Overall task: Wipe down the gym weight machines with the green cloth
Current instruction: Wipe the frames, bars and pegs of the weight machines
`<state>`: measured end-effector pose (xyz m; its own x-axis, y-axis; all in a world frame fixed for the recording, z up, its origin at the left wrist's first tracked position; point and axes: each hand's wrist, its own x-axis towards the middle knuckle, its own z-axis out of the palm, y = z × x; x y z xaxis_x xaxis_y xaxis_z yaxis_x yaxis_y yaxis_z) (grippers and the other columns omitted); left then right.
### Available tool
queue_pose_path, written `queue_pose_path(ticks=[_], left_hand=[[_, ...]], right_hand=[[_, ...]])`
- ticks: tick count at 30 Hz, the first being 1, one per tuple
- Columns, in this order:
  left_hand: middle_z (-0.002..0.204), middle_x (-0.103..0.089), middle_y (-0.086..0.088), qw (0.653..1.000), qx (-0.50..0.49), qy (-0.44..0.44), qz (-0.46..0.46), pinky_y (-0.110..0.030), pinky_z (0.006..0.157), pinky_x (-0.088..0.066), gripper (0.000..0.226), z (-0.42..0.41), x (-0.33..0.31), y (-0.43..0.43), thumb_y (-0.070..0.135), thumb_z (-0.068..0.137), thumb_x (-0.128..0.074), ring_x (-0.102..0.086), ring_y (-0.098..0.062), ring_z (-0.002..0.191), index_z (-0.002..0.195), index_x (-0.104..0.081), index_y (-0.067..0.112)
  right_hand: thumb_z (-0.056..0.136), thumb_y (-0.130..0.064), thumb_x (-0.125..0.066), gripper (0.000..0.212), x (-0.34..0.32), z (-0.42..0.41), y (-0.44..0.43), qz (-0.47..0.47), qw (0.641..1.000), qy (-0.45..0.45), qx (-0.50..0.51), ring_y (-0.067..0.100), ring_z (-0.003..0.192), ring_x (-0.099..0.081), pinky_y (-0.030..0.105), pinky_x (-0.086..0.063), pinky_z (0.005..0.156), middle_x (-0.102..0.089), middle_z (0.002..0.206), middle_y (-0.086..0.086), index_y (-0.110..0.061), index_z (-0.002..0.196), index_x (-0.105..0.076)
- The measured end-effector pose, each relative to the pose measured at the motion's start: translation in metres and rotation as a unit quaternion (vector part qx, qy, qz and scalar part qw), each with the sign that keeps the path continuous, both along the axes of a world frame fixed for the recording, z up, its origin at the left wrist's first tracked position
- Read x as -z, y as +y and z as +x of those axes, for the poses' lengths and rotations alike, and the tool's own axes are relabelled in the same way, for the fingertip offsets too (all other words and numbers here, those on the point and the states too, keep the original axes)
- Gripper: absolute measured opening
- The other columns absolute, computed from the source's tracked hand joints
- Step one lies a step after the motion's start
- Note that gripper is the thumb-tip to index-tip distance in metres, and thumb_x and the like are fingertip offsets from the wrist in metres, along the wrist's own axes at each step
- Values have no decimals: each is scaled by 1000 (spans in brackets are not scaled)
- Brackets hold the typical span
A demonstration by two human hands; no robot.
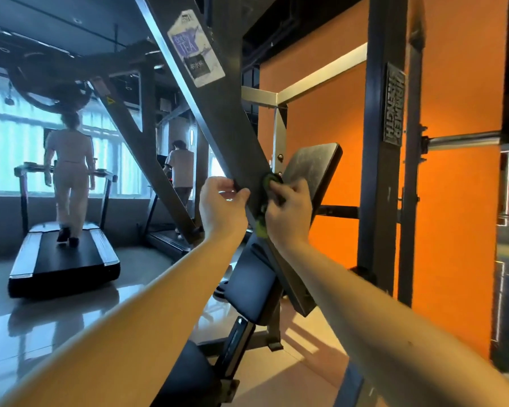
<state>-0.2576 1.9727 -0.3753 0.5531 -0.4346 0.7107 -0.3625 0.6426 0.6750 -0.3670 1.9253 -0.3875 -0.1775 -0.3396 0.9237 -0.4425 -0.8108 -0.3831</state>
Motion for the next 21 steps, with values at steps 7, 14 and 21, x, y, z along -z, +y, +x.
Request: queue_pose_path(ticks=[7,14,21], left_hand=[[106,-65,1,1000,10,-21,13,-17,75,-49,32,-4,10,2,14,88,-78,-64,-7,92,93,-53,34],[99,-66,6,999,-6,-34,19,-6,67,-45,28,-1,9,0,13,85,-80,-63,3,82,103,-59,19],[95,-63,9,999,5,-36,17,-11,70,-46,27,-2,9,7,11,88,-77,-62,0,81,106,-58,18]], right_hand=[[97,-12,-64,8,97,-26,-11,156,982,-105,-1,13,91,-55,44,-56,87,-47,97,-9,-18,101,-67],[96,-8,-64,20,10,4,3,29,999,-1,-13,13,87,-50,14,-42,79,-48,103,1,-6,112,-75],[99,-11,-62,6,102,-29,-11,211,963,-165,-31,23,97,-63,40,-59,85,-50,95,-5,-16,102,-60]])
